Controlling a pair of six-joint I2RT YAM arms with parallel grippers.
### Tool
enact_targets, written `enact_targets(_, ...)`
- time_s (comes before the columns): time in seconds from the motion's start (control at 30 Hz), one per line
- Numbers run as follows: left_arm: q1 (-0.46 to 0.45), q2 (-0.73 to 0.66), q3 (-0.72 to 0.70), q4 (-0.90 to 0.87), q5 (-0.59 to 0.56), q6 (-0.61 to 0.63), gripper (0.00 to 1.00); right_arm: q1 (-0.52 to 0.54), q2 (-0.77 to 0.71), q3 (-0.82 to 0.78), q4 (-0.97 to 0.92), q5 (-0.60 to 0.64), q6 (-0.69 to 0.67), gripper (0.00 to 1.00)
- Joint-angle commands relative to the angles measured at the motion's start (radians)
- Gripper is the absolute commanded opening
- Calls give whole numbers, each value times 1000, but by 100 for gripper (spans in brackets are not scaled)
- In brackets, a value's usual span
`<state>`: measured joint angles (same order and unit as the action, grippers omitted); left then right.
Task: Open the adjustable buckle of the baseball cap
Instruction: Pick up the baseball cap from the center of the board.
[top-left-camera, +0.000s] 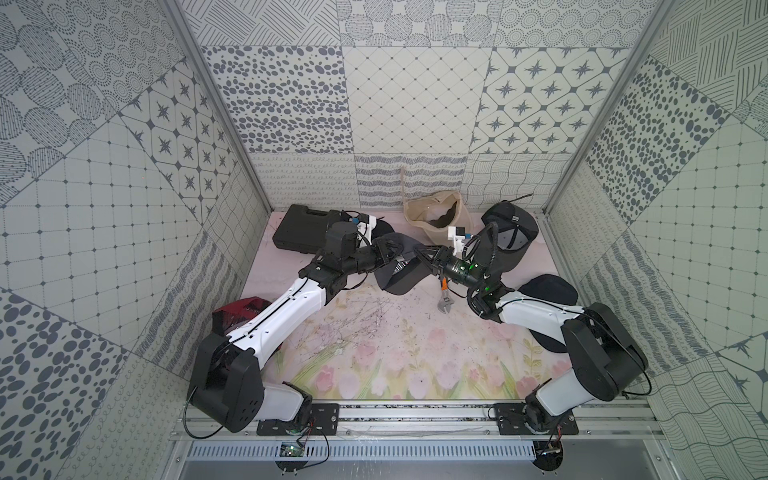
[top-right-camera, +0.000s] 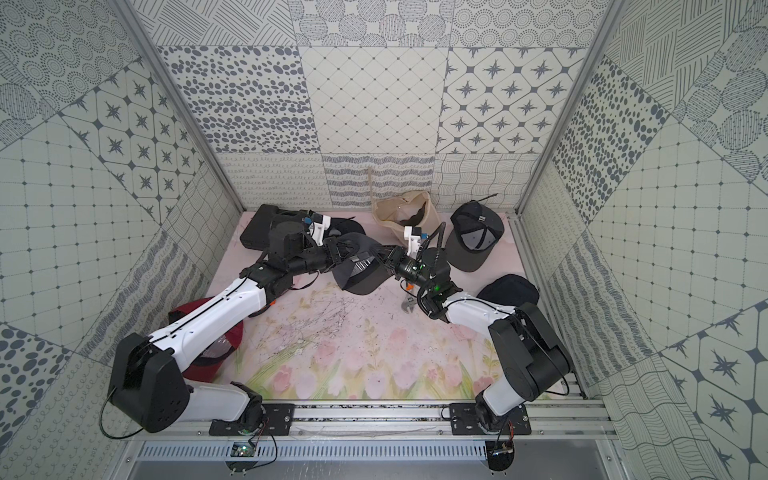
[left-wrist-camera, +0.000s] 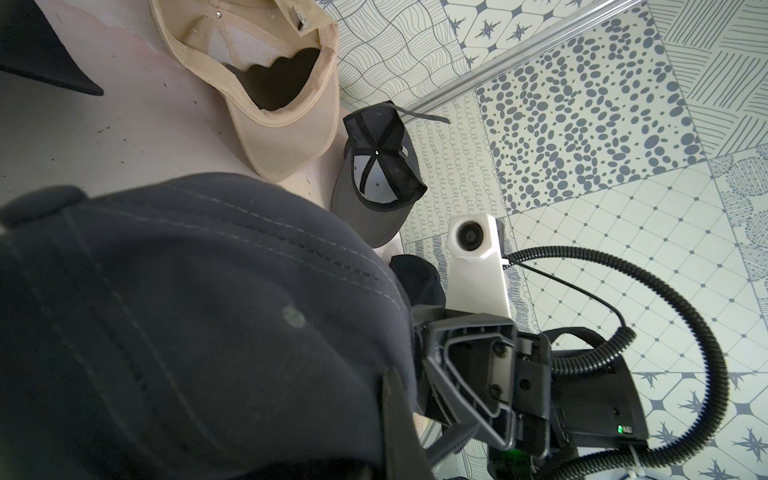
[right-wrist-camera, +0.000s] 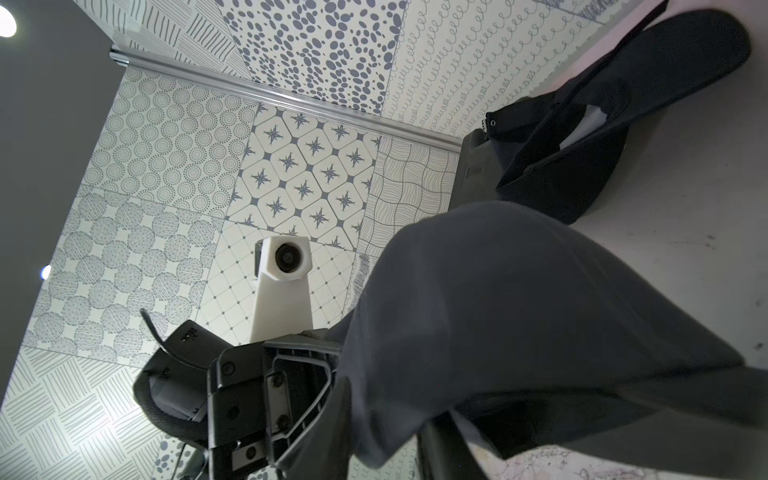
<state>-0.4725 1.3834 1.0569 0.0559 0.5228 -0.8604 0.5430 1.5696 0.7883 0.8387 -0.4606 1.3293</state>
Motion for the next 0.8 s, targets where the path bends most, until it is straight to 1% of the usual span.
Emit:
enact_targets(0.0, -11, 8, 7, 88, 42, 23, 0, 2, 15, 30, 115, 9, 7, 14)
enact_targets(0.03, -11, 6, 8, 74, 38, 35, 5, -1, 11, 34, 109, 5, -7, 9)
enact_targets(0.07, -11, 3, 13, 54, 31, 58, 11, -4, 4, 38, 91, 1, -27, 3)
enact_targets(0.1, -11, 0, 20, 31, 19, 85, 19, -8, -6, 41, 72, -4, -50, 0)
enact_targets(0.17, -12, -4, 46, -52, -27, 194, 38, -19, -29, 52, 5, -12, -107, 0)
enact_targets(0.23, -12, -7, 65, -121, -96, 308, 51, -34, -43, 74, -53, -41, -165, 0)
enact_targets(0.3, -13, -15, 73, -157, -144, 401, 59, -51, -48, 107, -125, -85, -219, 0)
enact_targets(0.33, -13, -19, 83, -179, -157, 442, 62, -58, -52, 123, -164, -107, -245, 0)
enact_targets(0.4, -12, -23, 108, -212, -158, 525, 65, -72, -59, 151, -229, -142, -300, 0)
enact_targets(0.6, -8, -27, 170, -289, -217, 718, 68, -114, -92, 227, -437, -249, -499, 0)
enact_targets(0.67, -8, -22, 187, -295, -195, 787, 69, -134, -100, 243, -485, -295, -550, 0)
enact_targets(0.77, -2, -10, 204, -275, -109, 881, 71, -156, -101, 276, -546, -378, -613, 0)
